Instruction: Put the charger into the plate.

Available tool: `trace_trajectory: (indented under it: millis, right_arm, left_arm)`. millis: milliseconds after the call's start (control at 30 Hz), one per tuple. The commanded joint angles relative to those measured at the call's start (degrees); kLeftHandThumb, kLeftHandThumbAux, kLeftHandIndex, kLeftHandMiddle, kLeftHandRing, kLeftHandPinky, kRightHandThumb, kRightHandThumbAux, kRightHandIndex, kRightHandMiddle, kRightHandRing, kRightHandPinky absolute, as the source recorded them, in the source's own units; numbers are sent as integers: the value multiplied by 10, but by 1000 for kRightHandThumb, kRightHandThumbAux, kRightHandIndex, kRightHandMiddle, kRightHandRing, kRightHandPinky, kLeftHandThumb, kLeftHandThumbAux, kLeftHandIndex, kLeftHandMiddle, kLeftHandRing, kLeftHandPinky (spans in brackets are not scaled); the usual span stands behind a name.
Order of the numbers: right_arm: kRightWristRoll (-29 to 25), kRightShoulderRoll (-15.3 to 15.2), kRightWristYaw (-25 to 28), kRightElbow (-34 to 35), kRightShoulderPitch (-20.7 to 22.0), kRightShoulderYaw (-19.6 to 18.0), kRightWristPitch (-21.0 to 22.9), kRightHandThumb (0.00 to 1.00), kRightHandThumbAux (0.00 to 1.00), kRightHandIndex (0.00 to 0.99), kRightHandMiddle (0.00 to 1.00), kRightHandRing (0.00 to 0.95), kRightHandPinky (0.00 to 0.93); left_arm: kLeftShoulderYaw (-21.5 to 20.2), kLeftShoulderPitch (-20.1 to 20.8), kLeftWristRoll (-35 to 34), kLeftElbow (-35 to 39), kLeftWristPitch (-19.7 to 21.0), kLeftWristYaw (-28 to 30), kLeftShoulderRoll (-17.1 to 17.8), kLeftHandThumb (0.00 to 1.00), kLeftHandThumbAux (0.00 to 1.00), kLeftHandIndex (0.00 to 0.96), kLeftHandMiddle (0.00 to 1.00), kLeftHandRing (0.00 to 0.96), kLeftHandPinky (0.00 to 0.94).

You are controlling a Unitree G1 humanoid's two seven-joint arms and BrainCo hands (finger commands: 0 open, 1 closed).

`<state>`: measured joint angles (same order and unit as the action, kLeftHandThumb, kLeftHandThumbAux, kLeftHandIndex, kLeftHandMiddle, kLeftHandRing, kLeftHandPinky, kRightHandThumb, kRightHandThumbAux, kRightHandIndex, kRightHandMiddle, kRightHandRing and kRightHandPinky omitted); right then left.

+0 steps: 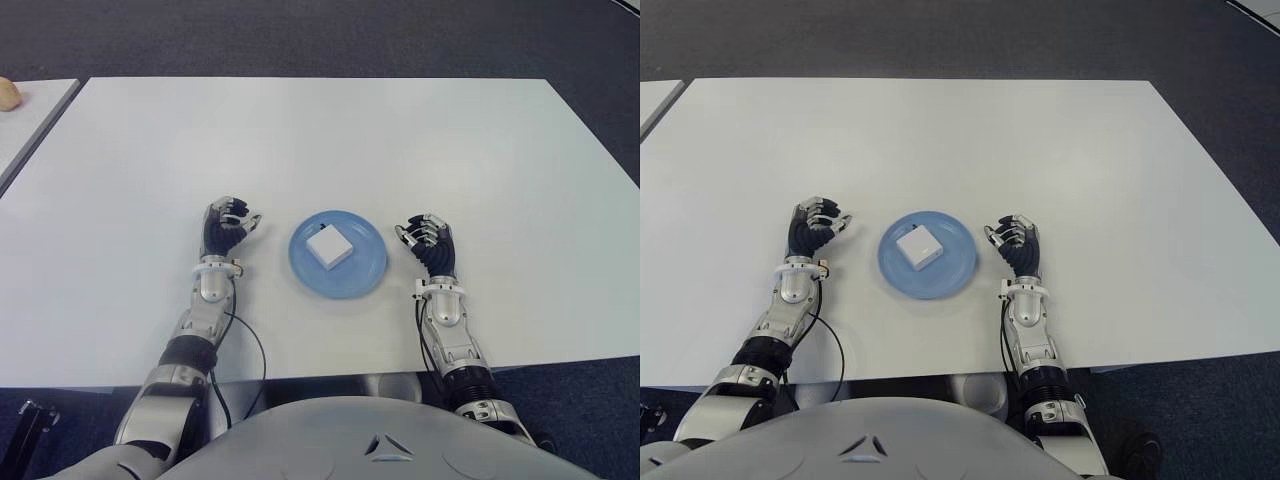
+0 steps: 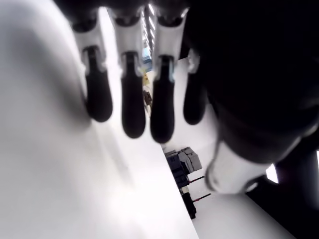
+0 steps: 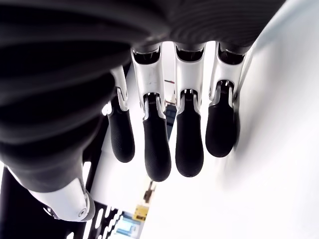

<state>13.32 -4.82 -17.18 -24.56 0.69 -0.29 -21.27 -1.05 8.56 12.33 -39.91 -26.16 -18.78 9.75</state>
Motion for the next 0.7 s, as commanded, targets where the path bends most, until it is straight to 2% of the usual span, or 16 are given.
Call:
trace_trajectory:
  millis: [33, 300, 700]
  right_arm:
    - [0, 0, 2, -1, -6, -2, 16, 704, 732, 426, 568, 588, 595]
    - [-1, -1, 5, 2, -7, -2, 20, 704, 732, 426, 568, 585, 588]
    - [-6, -1, 12, -2, -5, -4, 17, 704, 733, 426, 559, 578, 584]
  left_arm:
    - [3, -9, -8, -21, -12, 19, -2, 683, 725, 438, 683, 679, 653]
    - [-5, -15, -30, -36, -20, 46, -14, 705, 717, 437, 745, 731, 703]
    - [-8, -14, -50, -42, -17, 76, -17, 707, 716, 437, 763, 744, 721]
